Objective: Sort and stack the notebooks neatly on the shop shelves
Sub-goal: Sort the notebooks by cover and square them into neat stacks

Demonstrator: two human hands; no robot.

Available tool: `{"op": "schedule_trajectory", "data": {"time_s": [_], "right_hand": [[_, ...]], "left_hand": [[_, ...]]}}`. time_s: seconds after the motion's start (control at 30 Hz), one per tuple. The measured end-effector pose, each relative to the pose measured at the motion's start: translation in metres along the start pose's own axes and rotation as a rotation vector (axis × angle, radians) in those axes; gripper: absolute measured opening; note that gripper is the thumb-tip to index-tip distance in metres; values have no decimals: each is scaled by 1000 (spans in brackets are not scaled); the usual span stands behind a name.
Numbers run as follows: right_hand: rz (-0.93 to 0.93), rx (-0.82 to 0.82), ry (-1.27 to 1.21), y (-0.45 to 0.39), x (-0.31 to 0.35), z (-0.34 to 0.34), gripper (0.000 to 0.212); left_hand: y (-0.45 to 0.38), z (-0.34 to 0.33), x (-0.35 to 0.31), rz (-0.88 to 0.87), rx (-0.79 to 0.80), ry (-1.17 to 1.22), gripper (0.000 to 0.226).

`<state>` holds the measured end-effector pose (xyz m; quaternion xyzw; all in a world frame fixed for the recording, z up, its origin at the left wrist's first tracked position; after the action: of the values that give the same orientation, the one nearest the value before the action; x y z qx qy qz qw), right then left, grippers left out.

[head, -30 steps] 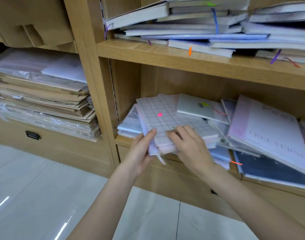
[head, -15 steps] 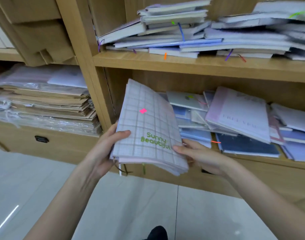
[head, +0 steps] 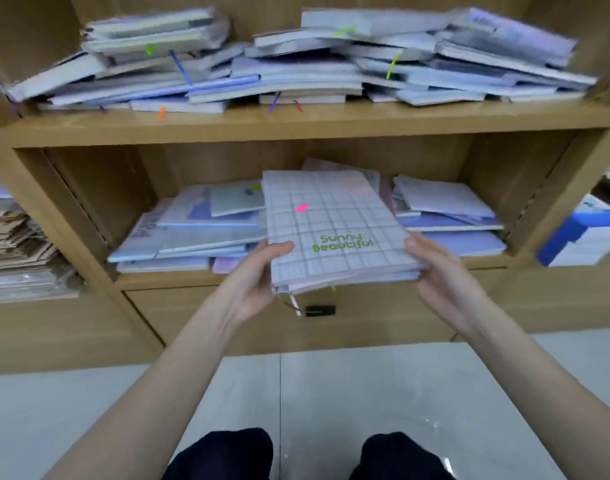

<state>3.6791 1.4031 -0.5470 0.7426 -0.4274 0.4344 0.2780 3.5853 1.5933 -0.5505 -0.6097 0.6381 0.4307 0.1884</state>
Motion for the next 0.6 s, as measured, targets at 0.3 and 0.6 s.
{"op": "schedule_trajectory", "data": {"time_s": [0.3, 0.6], "right_hand": [[119, -168, -142, -72, 38, 88, 37], [103, -117, 722, -178, 13, 49, 30]], "left_hand": [[-136, -69, -10, 3, -18, -192, 34], [-177, -40, -104, -435, -395, -1287, 53]]}}
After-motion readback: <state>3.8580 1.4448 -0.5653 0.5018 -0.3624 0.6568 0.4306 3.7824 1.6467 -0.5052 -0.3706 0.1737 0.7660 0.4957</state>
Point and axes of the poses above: each hand's wrist, its own y-axis away from the middle knuckle, its own z-axis out of the back of the hand, x = y × z, the point moved 9 cm from there along -y, towards the middle knuckle, and after that the axes turned 4 degrees about z, right-handed, at the moved point
